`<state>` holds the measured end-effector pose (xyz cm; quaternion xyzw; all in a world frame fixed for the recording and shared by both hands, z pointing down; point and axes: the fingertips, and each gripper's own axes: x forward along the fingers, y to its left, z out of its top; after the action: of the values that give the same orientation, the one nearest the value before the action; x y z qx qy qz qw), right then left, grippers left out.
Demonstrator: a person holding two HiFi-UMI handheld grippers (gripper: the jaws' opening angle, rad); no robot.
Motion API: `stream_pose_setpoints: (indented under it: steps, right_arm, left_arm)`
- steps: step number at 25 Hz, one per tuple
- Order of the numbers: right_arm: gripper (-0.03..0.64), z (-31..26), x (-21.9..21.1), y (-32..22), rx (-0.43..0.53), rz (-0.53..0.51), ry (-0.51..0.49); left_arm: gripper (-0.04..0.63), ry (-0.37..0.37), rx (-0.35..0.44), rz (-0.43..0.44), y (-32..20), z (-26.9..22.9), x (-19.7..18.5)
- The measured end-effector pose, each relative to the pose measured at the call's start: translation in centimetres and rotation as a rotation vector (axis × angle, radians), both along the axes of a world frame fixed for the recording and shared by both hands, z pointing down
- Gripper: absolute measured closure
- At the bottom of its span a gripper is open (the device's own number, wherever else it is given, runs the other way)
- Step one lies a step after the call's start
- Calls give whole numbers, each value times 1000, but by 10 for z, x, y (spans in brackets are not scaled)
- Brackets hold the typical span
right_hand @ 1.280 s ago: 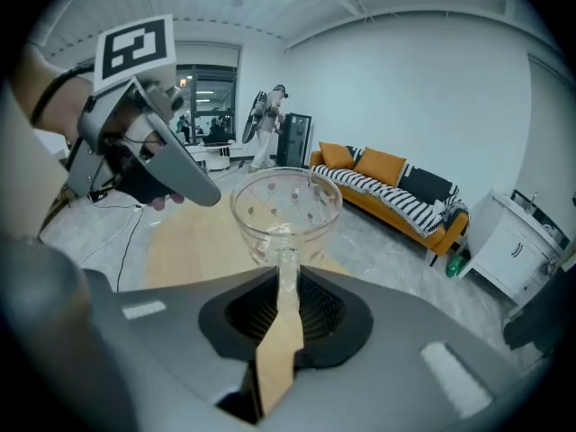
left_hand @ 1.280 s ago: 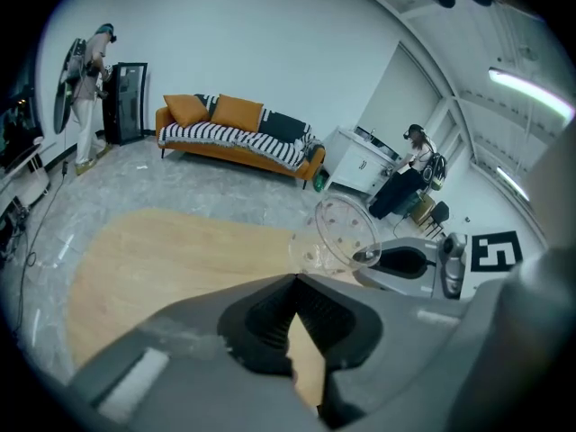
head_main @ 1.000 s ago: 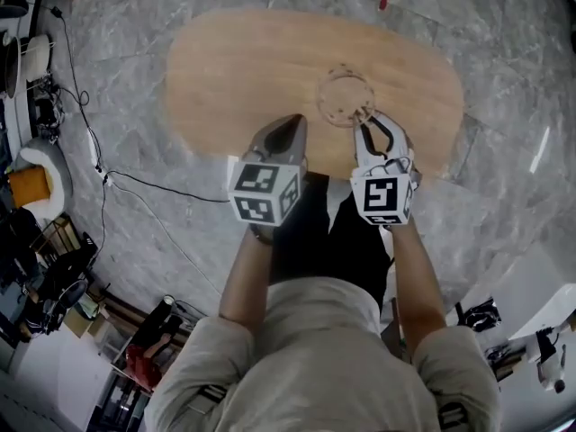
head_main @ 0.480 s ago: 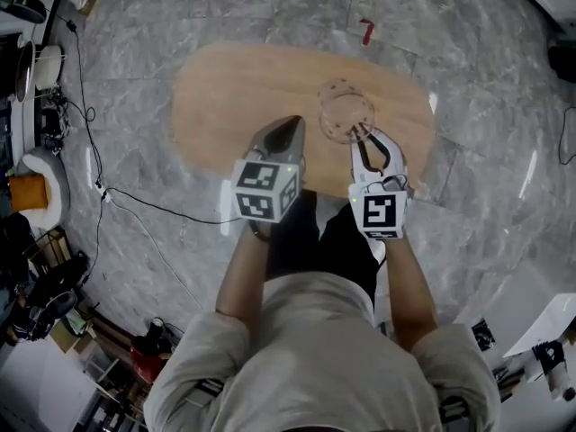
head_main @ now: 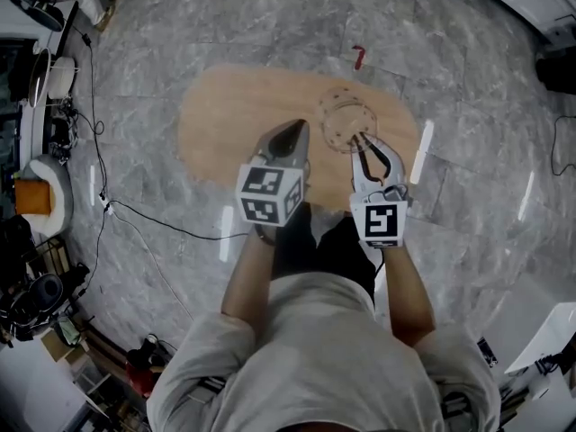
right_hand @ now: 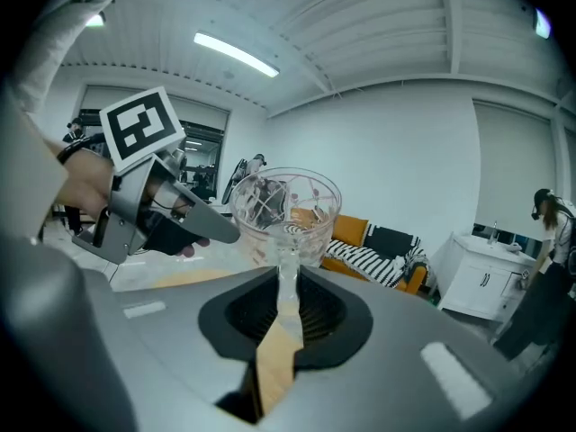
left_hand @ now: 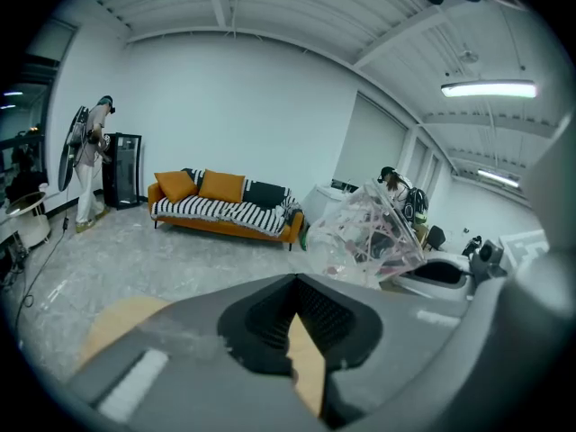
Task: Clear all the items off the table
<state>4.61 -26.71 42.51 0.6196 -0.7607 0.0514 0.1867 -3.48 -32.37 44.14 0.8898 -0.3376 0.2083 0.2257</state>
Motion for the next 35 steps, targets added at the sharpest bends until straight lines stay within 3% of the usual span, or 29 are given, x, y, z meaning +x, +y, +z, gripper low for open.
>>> stream_pose_setpoints:
  steps: [10, 19, 25, 35]
  right_arm:
    - [575, -51, 50, 49, 105, 50, -14]
    - [575, -80, 72, 93, 143, 11, -19]
    - [575, -93, 67, 124, 165, -26, -21]
    - [575, -95, 7, 181, 184, 12, -46]
  left_arm:
    - [574, 68, 112, -68, 50, -52, 36]
    - [575, 65, 181, -106, 98, -85, 55]
    - [574, 58, 191, -137, 138, -94, 45]
    - [575, 63, 210, -115, 196, -96, -18]
